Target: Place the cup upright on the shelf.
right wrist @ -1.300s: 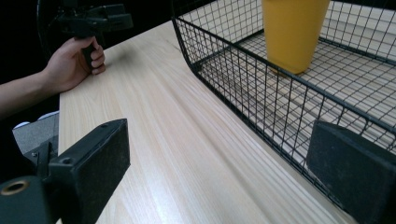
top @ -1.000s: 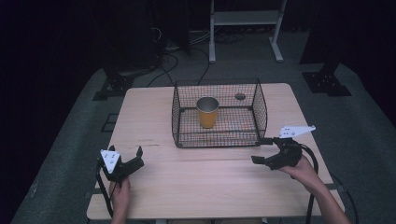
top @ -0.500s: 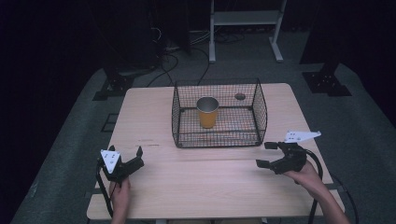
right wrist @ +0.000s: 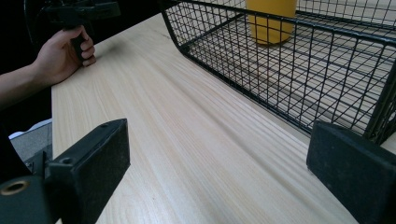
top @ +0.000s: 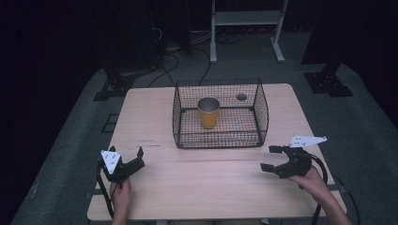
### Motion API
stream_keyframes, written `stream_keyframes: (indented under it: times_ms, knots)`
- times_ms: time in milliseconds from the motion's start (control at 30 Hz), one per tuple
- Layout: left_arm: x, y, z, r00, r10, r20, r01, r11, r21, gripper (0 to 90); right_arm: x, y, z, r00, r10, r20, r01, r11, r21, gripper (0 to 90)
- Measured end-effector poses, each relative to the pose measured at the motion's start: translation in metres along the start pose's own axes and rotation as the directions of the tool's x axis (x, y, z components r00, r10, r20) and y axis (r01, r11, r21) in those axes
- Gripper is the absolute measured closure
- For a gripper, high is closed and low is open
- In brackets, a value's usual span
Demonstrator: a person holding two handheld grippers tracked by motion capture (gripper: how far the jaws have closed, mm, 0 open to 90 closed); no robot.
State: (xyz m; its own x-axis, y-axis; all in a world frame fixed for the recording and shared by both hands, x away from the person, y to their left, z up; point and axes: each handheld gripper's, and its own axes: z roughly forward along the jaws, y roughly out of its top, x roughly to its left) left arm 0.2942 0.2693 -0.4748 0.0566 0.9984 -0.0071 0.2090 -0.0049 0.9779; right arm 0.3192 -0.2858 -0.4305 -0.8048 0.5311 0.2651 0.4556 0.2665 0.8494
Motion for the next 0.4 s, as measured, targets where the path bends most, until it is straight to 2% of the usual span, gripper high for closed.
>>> stream_keyframes:
  times_ms: [400]
  knots:
    - [0.0,0.0,0.0,1.0,0.003,0.0,-0.003,1.0,0.0,0.0,0.007,-0.021,-0.008,0.9997,0.023,0.011,-0.023,1.0,-0.001,5.3]
